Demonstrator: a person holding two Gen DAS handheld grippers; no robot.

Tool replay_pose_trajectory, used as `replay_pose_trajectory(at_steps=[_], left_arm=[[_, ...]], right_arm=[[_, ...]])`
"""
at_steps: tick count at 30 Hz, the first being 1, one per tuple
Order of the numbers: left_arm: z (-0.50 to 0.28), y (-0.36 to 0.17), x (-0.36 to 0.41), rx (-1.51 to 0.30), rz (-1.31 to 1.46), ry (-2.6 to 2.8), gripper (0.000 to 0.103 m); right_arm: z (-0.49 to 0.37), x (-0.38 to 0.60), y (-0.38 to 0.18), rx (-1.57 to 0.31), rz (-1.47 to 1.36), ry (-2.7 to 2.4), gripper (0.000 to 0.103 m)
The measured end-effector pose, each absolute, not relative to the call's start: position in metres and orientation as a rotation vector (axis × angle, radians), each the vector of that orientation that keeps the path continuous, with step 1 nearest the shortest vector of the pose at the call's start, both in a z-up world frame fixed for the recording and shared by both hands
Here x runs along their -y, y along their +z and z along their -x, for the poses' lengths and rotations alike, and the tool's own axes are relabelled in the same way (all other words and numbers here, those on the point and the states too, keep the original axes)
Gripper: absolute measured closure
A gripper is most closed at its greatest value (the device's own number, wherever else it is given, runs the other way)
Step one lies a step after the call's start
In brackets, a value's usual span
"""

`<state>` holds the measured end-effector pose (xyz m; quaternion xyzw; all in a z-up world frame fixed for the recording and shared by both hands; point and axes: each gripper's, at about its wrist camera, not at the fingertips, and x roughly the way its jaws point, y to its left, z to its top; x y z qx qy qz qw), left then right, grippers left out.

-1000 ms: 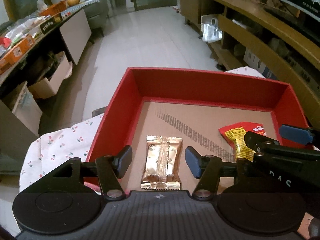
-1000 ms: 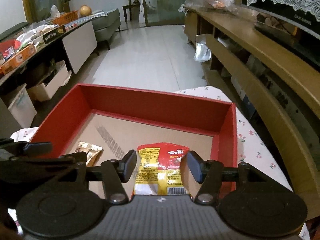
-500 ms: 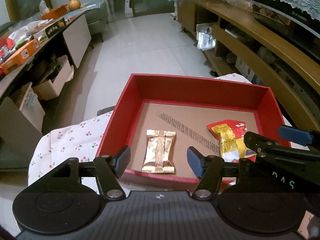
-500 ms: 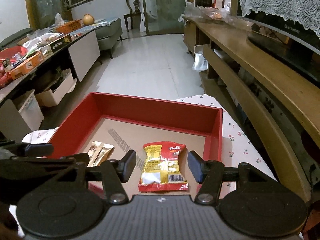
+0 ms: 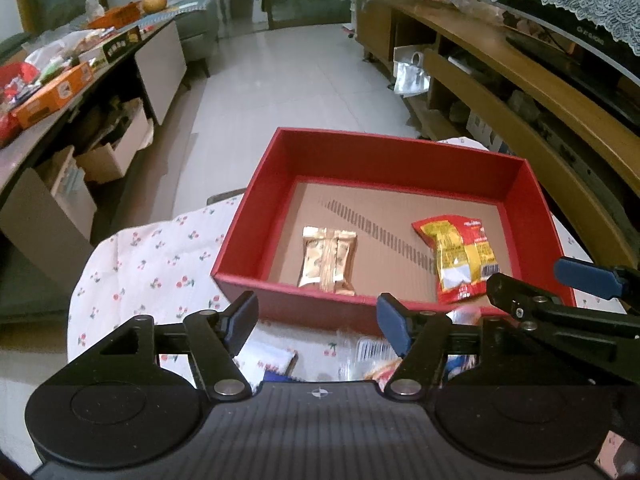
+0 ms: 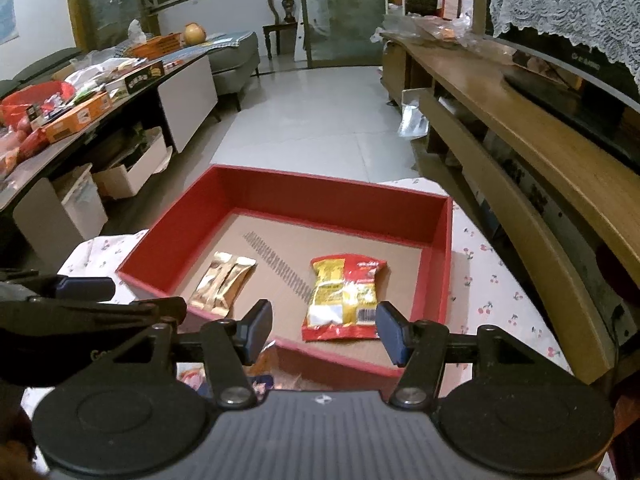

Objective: Organize snacks
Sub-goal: 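Withdraw both tools from the box back toward the snack pile, then grasp the sausage pack with left tool while right tool grasps the blue-red bread bag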

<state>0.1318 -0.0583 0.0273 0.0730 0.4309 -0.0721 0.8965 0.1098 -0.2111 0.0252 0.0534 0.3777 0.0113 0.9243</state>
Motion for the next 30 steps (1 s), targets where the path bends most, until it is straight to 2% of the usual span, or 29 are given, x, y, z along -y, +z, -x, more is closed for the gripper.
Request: replay_pose_trajectory(at_steps=[5, 13, 19, 30], left_arm=[[-0.119, 0.025, 0.050, -0.909, -0.143, -0.151, 0.028], [-0.099, 0.016, 0.036, -0.951, -0.135, -0.153, 0.026], [-0.086, 0.011, 0.018, -0.979, -0.120, -0.139, 0.024], [-0.072, -0.001, -0.003, -1.028, -0.121, -0.107, 0.022]], right_arm=[[-0.096, 0.205, 0.024, -0.787, -0.079, 0.053, 0.035], [-0.081, 0.194, 0.011, -0.849, -0.032, 0.107, 0.033], [-0.075, 0.182, 0.004, -0.885, 0.012, 0.158, 0.025], [-0.075, 0.154, -0.014, -0.950, 0.126, 0.237, 0.024]])
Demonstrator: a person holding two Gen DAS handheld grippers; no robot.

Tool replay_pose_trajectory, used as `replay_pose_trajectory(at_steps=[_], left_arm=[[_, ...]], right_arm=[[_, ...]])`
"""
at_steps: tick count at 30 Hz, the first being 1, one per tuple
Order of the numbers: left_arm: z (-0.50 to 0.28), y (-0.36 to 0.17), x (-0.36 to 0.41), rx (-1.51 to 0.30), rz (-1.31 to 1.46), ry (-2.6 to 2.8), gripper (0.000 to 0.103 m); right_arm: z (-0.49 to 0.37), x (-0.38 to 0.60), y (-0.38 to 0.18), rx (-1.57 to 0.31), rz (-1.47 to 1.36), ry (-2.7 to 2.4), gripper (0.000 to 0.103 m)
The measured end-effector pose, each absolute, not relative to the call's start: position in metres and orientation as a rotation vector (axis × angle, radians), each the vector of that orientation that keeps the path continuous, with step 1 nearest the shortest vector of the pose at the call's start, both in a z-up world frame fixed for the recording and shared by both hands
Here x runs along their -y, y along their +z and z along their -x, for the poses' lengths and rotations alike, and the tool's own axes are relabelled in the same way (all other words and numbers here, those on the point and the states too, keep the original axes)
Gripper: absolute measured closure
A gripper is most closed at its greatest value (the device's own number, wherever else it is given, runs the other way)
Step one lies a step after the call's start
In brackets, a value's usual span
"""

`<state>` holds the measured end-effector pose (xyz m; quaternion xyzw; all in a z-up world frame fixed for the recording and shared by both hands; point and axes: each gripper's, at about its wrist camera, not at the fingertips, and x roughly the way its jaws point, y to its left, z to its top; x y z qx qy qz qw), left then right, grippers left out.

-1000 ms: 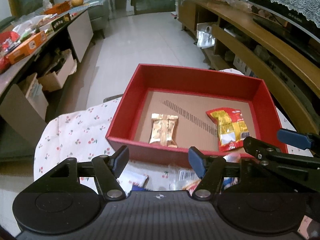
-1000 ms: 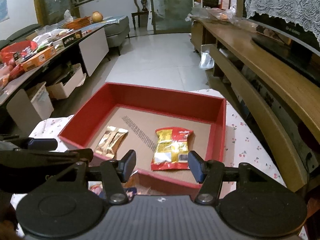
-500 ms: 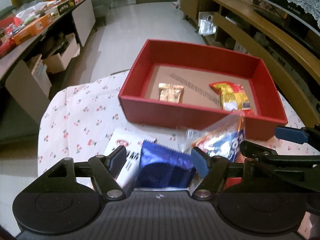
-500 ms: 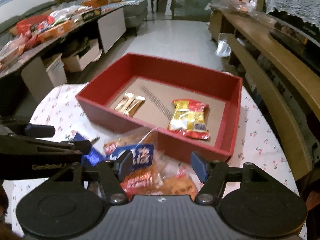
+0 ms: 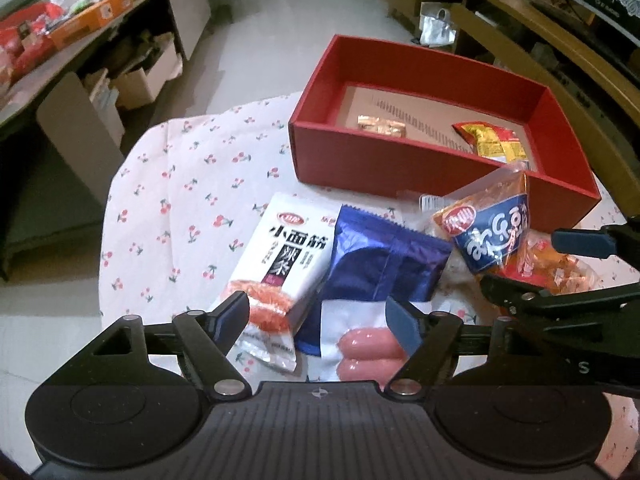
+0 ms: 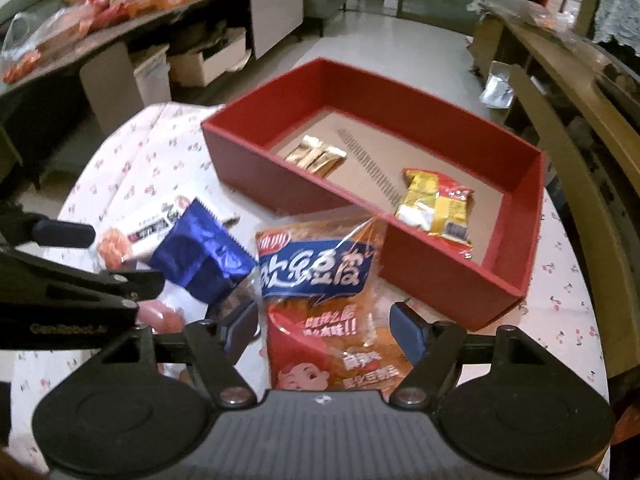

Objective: Organize snacks
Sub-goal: 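Grasp the sausage pack with left tool while right tool grasps the blue-red bread bag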

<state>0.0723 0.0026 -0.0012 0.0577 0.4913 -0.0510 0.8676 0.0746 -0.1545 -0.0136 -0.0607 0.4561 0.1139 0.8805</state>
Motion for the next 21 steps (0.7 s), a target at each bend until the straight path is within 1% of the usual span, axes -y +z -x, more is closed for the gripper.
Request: replay_pose_trajectory(at_steps=[8, 9, 10, 13, 14, 17, 21], left_arm=[[-0.061, -0.013, -0.002, -1.073, -0.129, -0.140, 0.019], [-0.060, -0.016, -0.001, -1.081, -0.130, -0.147, 0.019], [-0.060, -0.017, 0.001, -1.086, -0.134, -0.150, 0.019], [-0.061, -0.022, 0.008, -1.097, -0.145, -0.158, 0.018], [-0.061, -0.024, 0.011, -1.103, -0.144, -0.163, 0.018], [-0.061, -0.027, 0.019, -1.105, -0.155, -0.176, 0.016], [-0.063, -0.037, 0.023, -1.112, -0.183, -0.149, 0.013]], right_arm=[[-0.084, 0.141, -0.033, -0.984, 0.214, 0.236, 0.025], [-0.085, 0.141, -0.035, -0.980, 0.224, 0.230, 0.027], [-0.086, 0.141, -0.036, -0.979, 0.224, 0.226, 0.034], [-0.087, 0.144, -0.032, -0.976, 0.194, 0.216, 0.039], [-0.086, 0.146, -0.030, -0.967, 0.192, 0.216, 0.044], [-0.081, 0.149, -0.023, -0.954, 0.169, 0.227, 0.050], [-0.078, 0.153, -0.019, -0.943, 0.155, 0.236, 0.054]])
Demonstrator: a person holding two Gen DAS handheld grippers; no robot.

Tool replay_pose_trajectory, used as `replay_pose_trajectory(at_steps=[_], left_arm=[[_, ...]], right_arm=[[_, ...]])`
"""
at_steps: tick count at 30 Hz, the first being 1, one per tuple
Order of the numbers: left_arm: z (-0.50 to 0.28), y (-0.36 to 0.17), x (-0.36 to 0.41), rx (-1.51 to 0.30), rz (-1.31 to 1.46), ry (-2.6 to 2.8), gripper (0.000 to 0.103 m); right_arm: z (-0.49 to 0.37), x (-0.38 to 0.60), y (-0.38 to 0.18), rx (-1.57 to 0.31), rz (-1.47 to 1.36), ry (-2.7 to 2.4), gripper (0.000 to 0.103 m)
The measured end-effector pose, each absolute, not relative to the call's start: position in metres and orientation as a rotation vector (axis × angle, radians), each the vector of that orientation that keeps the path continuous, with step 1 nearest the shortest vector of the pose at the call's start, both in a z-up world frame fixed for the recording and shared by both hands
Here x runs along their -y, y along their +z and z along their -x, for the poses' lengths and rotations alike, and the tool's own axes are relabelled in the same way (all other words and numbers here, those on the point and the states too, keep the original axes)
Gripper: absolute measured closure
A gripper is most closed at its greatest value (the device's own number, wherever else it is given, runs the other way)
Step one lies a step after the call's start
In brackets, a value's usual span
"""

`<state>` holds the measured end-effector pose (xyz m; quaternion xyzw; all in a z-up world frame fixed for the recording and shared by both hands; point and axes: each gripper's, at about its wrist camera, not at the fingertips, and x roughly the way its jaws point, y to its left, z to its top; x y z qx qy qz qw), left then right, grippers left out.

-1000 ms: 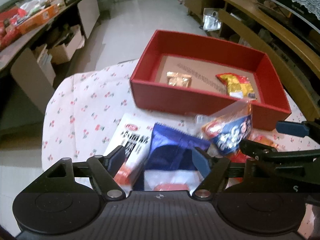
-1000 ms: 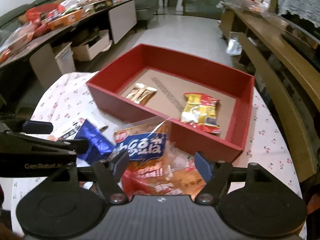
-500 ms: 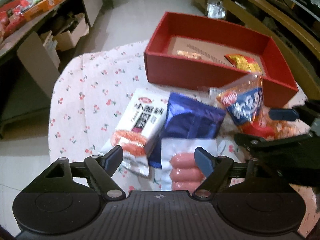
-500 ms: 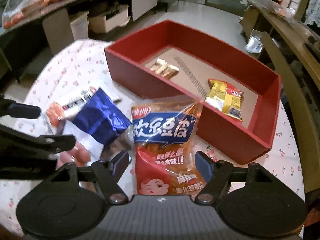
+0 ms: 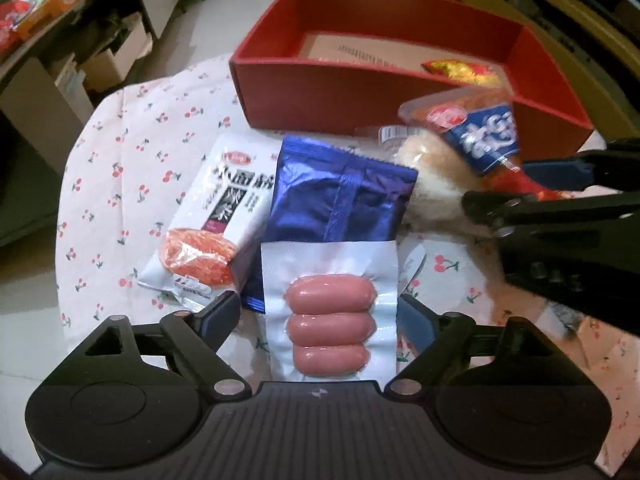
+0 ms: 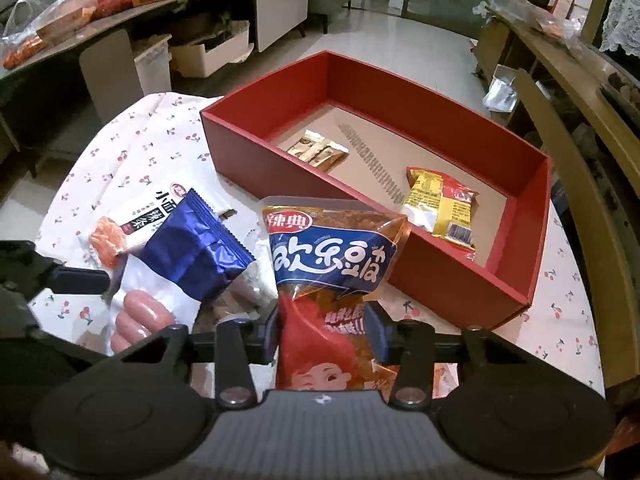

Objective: Organize snacks
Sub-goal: 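Grasp the sausage pack with left tool while right tool grasps the blue-red bread bag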

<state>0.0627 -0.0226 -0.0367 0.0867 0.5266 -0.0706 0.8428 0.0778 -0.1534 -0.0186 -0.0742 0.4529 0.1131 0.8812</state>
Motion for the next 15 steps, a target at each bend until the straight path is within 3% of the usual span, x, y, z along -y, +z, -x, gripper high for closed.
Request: replay_pose_trajectory(at_steps=[4, 6, 8, 15], left_arm=[[-0.063, -0.045, 0.024, -1.108, -0.204, -0.127, 0.011], [-0.063, -0.047, 0.025, -1.114, -0.196, -0.127, 0.016], [-0.061, -0.044, 0.025, -1.118, -0.169, -0.163, 0.029], [-0.058, -0.041, 0.023, -1.119, -0.180, -0.153, 0.029]], right_arm=[[-0.078, 0.158, -0.016, -0.938, 0.129, 0.246, 0.056], [-0.078, 0.161, -0.013, -0.933, 0.116, 0.249, 0.057], [-0.078, 0.163, -0.012, -0.930, 0.107, 0.250, 0.058], [-0.077, 0.167, -0.008, -0.924, 0.083, 0.252, 0.060]])
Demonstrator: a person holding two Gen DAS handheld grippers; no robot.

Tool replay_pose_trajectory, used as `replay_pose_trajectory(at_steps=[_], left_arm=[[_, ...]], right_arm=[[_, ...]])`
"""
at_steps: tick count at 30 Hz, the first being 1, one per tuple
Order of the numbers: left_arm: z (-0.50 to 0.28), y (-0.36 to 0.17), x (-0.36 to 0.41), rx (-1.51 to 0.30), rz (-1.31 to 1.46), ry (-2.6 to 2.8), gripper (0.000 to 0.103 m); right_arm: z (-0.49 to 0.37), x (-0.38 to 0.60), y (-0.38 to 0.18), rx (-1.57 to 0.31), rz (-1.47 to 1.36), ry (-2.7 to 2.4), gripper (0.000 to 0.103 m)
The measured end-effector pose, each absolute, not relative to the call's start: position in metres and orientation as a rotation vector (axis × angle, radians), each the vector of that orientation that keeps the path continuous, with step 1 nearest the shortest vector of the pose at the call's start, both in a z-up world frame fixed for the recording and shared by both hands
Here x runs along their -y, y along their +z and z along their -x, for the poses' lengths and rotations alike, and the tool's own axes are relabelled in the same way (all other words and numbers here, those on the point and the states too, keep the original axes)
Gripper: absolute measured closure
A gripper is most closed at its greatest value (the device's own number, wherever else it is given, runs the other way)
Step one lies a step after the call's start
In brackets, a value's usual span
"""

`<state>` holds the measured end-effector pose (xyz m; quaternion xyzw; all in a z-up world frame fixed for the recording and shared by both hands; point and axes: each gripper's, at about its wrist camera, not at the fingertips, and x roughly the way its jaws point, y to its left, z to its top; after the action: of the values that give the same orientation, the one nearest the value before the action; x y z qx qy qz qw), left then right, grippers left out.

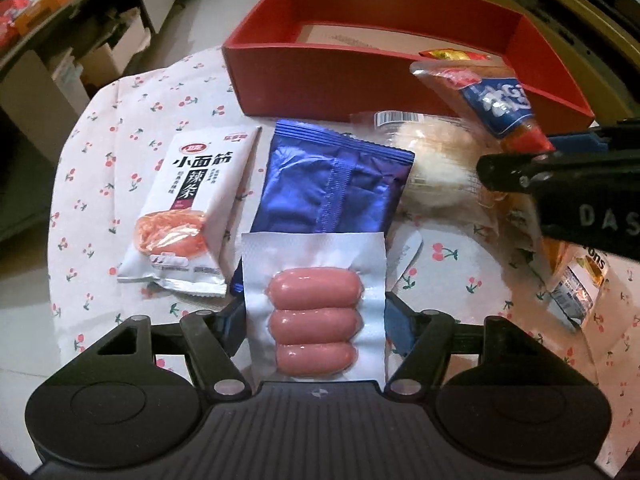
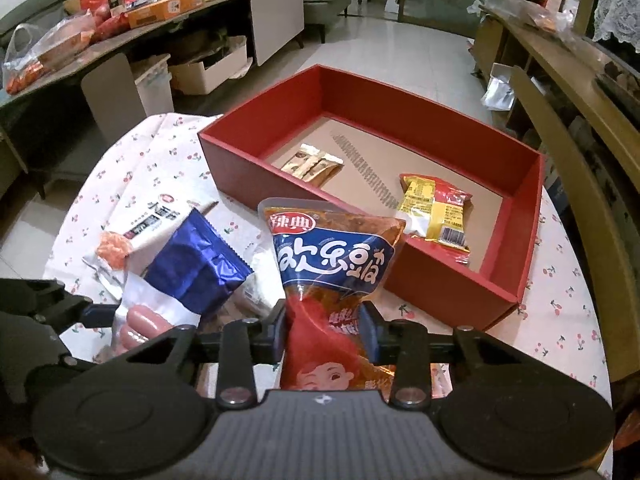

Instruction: Organize snacks

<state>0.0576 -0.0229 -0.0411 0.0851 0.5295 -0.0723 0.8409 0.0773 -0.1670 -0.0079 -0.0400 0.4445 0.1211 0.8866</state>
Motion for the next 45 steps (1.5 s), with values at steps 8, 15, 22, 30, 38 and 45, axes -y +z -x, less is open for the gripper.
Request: replay_pose_trajectory(at_steps=[8, 15, 22, 30, 38, 45], left_arm=[[-0.058, -0.030, 0.028, -1.101, -0.158, -0.192, 0.029], [-0.059, -0.018, 0.031, -1.082, -0.127, -0.223, 0.029], [-0.059, -0.012, 0.035, -1.067, -0.109, -0.237, 0.029], [-0.059, -0.007, 0.032, -1.061, -0.090, -0.249, 0.029], [-0.060, -0.005, 0.029, -1.061, -0.079, -0.252, 0.029], [-0.065, 0.001, 0.024, -1.052, -0.054, -0.244, 0.029]], right_arm=[[-0.073, 0.185, 0.003, -0.912, 0.001, 0.251, 0.064], [-0.067, 0.191, 0.009, -0.901, -0.027, 0.253, 0.065], [-0.056, 0.191, 0.013, -0.889, -0.037, 0.250, 0.065], [-0.048, 0.197, 0.020, -0.861, -0.083, 0.257, 0.068], [-0.051, 0.202, 0.021, -0.857, -0.133, 0.269, 0.069], [-0.050, 0.206, 0.031, -0.828, -0.164, 0.279, 0.069]])
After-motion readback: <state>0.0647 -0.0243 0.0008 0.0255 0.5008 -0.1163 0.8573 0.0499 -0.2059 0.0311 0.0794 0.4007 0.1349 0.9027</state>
